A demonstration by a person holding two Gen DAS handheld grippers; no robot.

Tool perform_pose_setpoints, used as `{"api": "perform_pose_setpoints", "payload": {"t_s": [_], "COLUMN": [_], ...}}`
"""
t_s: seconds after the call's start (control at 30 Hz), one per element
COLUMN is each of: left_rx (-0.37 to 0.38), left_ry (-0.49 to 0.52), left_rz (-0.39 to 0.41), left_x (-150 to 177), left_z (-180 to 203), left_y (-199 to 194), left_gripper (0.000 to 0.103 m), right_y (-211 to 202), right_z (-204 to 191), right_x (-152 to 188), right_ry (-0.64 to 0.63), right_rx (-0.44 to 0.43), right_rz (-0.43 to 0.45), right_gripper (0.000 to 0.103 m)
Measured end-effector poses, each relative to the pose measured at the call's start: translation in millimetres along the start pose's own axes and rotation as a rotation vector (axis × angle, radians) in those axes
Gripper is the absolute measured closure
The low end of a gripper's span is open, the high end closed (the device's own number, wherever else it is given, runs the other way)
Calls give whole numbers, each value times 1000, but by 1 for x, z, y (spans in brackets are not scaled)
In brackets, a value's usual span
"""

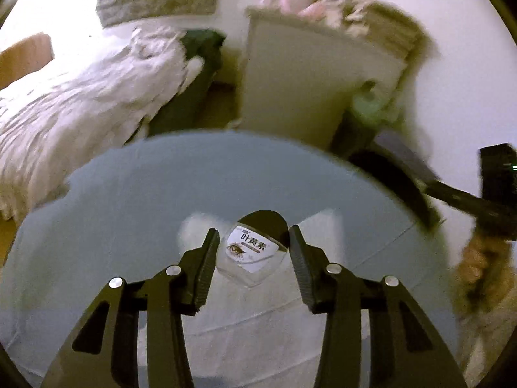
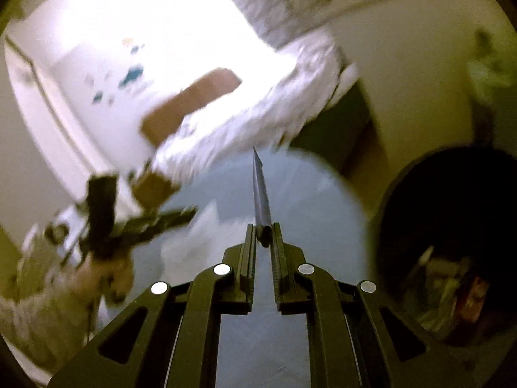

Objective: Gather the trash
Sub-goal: 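Carry both items to the black bin and release them inside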

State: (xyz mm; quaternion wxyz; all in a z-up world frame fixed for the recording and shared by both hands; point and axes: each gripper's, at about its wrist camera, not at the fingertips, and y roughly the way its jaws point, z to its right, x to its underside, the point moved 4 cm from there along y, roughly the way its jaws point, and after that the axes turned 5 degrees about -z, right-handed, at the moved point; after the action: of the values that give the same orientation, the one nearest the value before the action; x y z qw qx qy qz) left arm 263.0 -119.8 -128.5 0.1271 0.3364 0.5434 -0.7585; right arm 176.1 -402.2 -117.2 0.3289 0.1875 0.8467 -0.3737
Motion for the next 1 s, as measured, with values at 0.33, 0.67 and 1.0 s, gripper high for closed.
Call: {"api": "perform_pose_setpoints", "payload": {"t_s": [0.33, 0.67, 1.0], "left_rx": [228, 301, 298], "left_ry": [128, 109, 97], "left_rz": [102, 19, -29], "left_x": [-88, -105, -98], "left_z": [157, 217, 225], "left_y": [41, 117, 139], "left_gripper": [59, 59, 59], "right_y": [-74, -84, -83], "right_z": [108, 160, 171], "right_x": [-37, -30, -25], "right_ry": [162, 258, 285], "right_rx": [283, 382, 390], "right_rz": [267, 273, 261], "right_gripper": [93, 93, 93]}}
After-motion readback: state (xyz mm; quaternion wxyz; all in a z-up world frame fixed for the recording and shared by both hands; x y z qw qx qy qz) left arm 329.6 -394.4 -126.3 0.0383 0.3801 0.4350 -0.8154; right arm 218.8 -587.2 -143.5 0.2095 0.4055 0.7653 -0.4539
